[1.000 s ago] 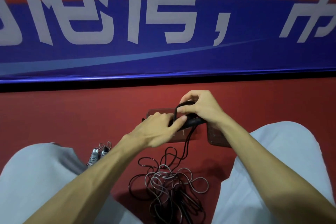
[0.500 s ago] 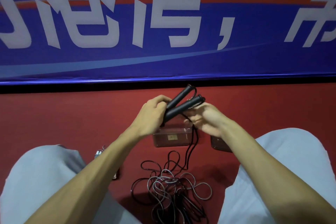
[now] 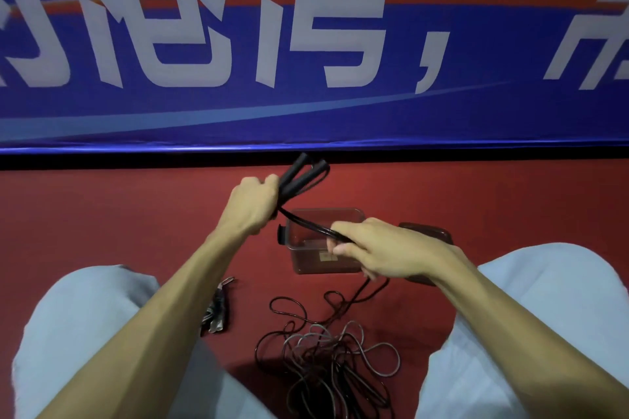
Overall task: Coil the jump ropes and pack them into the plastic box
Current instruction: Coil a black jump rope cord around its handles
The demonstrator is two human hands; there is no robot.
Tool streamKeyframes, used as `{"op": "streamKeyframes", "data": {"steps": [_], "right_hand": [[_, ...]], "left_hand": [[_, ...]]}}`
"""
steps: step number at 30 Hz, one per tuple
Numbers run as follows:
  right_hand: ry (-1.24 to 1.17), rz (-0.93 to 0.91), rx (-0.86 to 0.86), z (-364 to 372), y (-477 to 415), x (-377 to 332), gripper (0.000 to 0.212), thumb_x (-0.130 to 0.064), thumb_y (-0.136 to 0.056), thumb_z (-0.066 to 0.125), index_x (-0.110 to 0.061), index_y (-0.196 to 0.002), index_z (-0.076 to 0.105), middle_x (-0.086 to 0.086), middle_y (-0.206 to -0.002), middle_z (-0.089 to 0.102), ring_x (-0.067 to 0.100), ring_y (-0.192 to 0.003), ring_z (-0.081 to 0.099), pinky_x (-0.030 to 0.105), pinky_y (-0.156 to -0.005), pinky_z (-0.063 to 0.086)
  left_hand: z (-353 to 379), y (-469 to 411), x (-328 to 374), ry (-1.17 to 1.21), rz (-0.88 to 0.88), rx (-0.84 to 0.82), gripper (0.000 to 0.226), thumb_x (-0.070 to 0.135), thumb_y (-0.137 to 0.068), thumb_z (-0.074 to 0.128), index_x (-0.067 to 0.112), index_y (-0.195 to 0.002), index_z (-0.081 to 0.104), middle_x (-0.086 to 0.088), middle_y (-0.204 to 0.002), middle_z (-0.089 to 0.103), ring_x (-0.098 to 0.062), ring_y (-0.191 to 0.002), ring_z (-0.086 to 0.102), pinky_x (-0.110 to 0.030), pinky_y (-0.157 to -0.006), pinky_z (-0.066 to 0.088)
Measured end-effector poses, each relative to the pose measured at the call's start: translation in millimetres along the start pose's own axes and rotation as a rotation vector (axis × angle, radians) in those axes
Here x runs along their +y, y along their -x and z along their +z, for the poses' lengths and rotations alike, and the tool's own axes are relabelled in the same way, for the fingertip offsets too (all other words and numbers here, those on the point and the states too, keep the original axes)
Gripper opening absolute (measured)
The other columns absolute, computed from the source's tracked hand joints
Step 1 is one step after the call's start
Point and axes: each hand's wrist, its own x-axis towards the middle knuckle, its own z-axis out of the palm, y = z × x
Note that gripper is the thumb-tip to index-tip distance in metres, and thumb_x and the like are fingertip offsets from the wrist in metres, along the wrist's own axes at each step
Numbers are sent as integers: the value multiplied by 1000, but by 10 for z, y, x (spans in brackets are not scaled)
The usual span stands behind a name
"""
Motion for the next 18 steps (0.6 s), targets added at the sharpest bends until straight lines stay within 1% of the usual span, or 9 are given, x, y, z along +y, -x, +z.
{"op": "streamKeyframes", "data": {"steps": [1,3,5,6,8,10,13,15,18], "right_hand": [[45,-51,62,-17,14,-30,12,-26,-102,44,-17,-98,50,5,-72,63,21,-67,60,46,-71,50],[104,-123,189,-46,26,-48,10,-24,-101,46,-18,-105,53,-5,-81,58,18,-75,57,43,-74,49],[144,-180,326,-71,39,-39,18,-22,-100,48,-19,-116,57,-11,-86,56,15,-82,58,38,-73,50],[168,-210,405,-75,47,-24,19,-22,-100,49,-20,-116,58,-10,-88,58,15,-81,58,38,-70,50],[175,-235,552,-72,37,12,16,-21,-99,51,-19,-110,62,-9,-92,63,14,-78,57,39,-65,51],[112,-196,652,-50,2,67,14,-23,-96,52,-20,-104,64,-10,-92,65,14,-81,60,40,-67,52],[19,-53,708,-8,-94,167,16,-29,-95,54,-23,-102,67,-12,-90,64,16,-89,60,43,-78,51],[-43,41,680,28,-144,210,16,-30,-96,54,-24,-99,68,-10,-91,65,16,-91,59,42,-83,49],[-190,169,589,72,-197,180,16,-31,-97,54,-25,-91,67,-7,-89,69,15,-88,61,34,-80,47]], "left_hand": [[33,5,-31,-114,16,-14,49,40,-91,31,3,-80,62,-18,-76,67,-28,-57,59,-28,-51,42],[118,38,-68,-260,62,-79,51,44,-89,31,6,-81,63,-18,-81,67,-30,-69,62,-31,-59,44],[177,73,-70,-338,111,-152,47,42,-90,32,9,-76,61,-16,-77,65,-27,-66,59,-31,-58,41],[186,82,-57,-368,132,-188,46,40,-92,32,9,-73,60,-14,-75,63,-26,-65,57,-31,-56,39],[173,98,-26,-427,171,-269,45,37,-95,32,9,-71,57,-14,-72,60,-27,-64,55,-32,-55,35],[172,149,4,-497,234,-336,42,33,-97,30,10,-68,50,-11,-69,55,-28,-65,51,-35,-57,33],[198,271,77,-545,353,-384,38,25,-100,26,15,-67,41,-5,-67,46,-31,-70,49,-36,-63,34],[215,349,129,-554,441,-382,38,26,-101,25,17,-67,41,-5,-66,46,-30,-66,49,-35,-63,34],[206,397,162,-557,529,-362,39,28,-101,27,20,-65,40,-3,-63,46,-25,-59,45,-35,-61,33]]}}
